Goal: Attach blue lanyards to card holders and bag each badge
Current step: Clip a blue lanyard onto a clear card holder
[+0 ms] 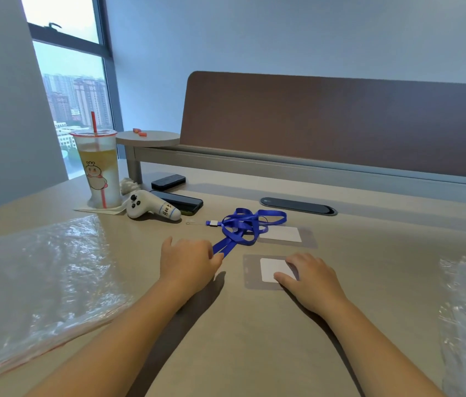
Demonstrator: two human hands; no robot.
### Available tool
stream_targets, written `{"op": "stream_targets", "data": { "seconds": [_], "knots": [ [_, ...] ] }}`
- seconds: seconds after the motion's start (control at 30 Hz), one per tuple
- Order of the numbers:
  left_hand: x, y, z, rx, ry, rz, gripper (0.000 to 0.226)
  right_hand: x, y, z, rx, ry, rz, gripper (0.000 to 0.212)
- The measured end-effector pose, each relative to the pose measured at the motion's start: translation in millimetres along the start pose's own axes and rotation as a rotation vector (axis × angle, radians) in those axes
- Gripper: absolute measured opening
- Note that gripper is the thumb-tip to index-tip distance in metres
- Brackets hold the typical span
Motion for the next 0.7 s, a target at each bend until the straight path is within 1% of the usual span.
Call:
{"op": "stream_targets", "data": {
  "seconds": [0.1,0.17,0.27,0.33,0.4,0.47,0.57,0.63,0.7],
  "knots": [
    [10.8,-14.2,-5.2,-0.353,0.047,-0.034,0.024,-0.4,-1.1,0.8,0.008,0.009,-0.007,0.045],
    [27.0,-19.2,-4.6,-0.418,0.047,-0.022,0.027,1.0,-3.7,-0.5,0.013,0.016,-0.022,0.045],
    [53.3,-18.4,2.6,-0.328,-0.046,0.021,0.04,7.1,-8.0,-1.1,0.02,0.017,-0.042,0.045],
    [68.1,-14.4,8.7,-0.26,-0.116,0.054,0.043,13.3,-9.8,-1.0,0.025,0.014,-0.049,0.045],
    [79.0,-10.2,11.6,-0.216,-0.158,0.08,0.046,19.4,-9.7,-1.8,0.031,0.017,-0.053,0.046],
    [88.1,-10.2,16.0,-0.201,-0.194,0.074,0.055,23.5,-7.8,-2.0,0.035,0.022,-0.051,0.047],
    [100.4,-16.6,23.3,-0.11,-0.201,0.034,0.062,27.0,-4.8,0.3,0.038,0.016,-0.036,0.048],
    [104.4,-18.5,27.1,-0.092,-0.178,0.022,0.06,26.9,-3.8,0.6,0.019,0.02,-0.022,0.05],
    [104.3,-17.8,28.8,-0.139,-0.155,0.02,0.054,25.2,-1.8,0.3,0.015,0.017,0.014,0.053]
  ]
}}
Point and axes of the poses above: each hand's wrist, its own x-axis towards the middle knuckle, its own z-axis out of the palm, y = z × x, the point moved 7 cm from there along x, towards the middle knuckle, and after that the axes turned 8 degrees about -y, right-handed, at the moved point
